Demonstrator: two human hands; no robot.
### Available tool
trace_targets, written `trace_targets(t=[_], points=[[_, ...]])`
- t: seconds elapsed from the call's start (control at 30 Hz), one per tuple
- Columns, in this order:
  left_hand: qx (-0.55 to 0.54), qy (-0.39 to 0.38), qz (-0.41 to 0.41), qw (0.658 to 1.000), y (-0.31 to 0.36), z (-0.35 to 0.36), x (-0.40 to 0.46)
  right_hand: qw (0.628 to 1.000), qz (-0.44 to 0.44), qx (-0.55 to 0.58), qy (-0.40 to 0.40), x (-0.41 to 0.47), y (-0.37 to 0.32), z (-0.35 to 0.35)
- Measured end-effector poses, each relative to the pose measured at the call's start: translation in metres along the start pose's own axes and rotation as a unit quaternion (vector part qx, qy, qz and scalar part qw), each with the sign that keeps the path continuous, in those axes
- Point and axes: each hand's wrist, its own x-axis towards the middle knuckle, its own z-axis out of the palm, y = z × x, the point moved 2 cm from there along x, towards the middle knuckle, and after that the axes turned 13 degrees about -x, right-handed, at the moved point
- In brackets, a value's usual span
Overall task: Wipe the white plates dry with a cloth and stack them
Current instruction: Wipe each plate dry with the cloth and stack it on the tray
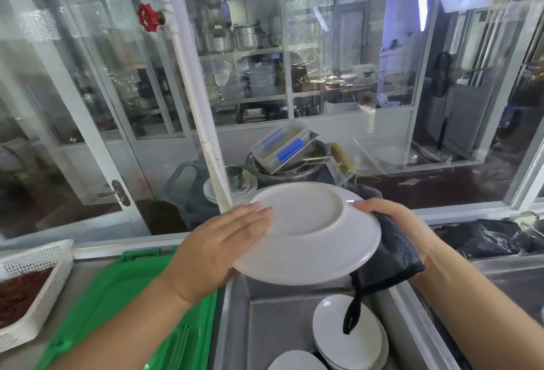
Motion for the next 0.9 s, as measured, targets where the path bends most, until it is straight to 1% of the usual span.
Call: trace_targets(t=[0.1, 0.17, 0.2, 0.23, 0.3, 0.37, 0.4, 0.43, 0.47, 0.5, 0.53, 0.57, 0.6, 0.63, 0.7, 0.77, 0.9], points=[[0.003, 0.030, -0.026, 0.999, -0.001, 0.002, 0.002, 1.000, -0.003, 0.012, -0.005, -0.001, 0.007, 0.001], [0.002, 0.070, -0.081, 0.994, -0.002, 0.003, 0.005, 1.000, -0.018, 0.024, 0.005, 0.000, 0.012, 0.001], [-0.017, 0.097, -0.128, 0.987, -0.002, 0.004, 0.006, 0.999, -0.029, 0.036, 0.011, 0.000, 0.014, 0.001], [-0.052, 0.132, -0.189, 0.972, -0.003, 0.004, 0.007, 0.998, -0.042, 0.046, 0.018, 0.000, 0.015, 0.002], [-0.143, 0.196, -0.317, 0.917, -0.006, 0.005, 0.011, 0.996, -0.065, 0.066, 0.018, 0.002, 0.016, 0.003], [-0.233, 0.220, -0.431, 0.844, -0.011, 0.010, 0.011, 0.993, -0.088, 0.084, 0.011, 0.002, 0.016, 0.003], [-0.303, 0.235, -0.479, 0.789, -0.014, 0.013, 0.012, 0.991, -0.099, 0.091, 0.009, 0.003, 0.016, 0.002], [-0.396, 0.264, -0.518, 0.711, -0.016, 0.015, 0.013, 0.989, -0.108, 0.096, 0.013, 0.003, 0.014, 0.002], [-0.482, 0.285, -0.548, 0.621, -0.016, 0.018, 0.014, 0.988, -0.117, 0.101, 0.014, 0.003, 0.013, 0.002], [-0.556, 0.298, -0.557, 0.540, -0.013, 0.020, 0.017, 0.987, -0.122, 0.103, 0.017, 0.003, 0.013, 0.002], [-0.611, 0.299, -0.551, 0.484, -0.010, 0.021, 0.020, 0.987, -0.124, 0.103, 0.018, 0.003, 0.012, 0.001], [-0.643, 0.291, -0.541, 0.457, -0.008, 0.022, 0.022, 0.987, -0.120, 0.101, 0.023, 0.003, 0.012, 0.001], [-0.660, 0.283, -0.530, 0.450, -0.006, 0.024, 0.024, 0.988, -0.116, 0.097, 0.025, 0.003, 0.013, 0.000], [-0.668, 0.272, -0.526, 0.450, -0.003, 0.027, 0.026, 0.989, -0.110, 0.090, 0.032, 0.003, 0.015, 0.000], [-0.684, 0.270, -0.523, 0.431, 0.002, 0.034, 0.028, 0.991, -0.103, 0.079, 0.033, 0.004, 0.017, -0.001], [-0.688, 0.269, -0.527, 0.420, 0.005, 0.041, 0.027, 0.993, -0.088, 0.080, 0.025, 0.003, 0.020, 0.000], [-0.682, 0.266, -0.537, 0.418, 0.010, 0.044, 0.024, 0.995, -0.069, 0.062, 0.030, -0.002, 0.019, -0.002]])
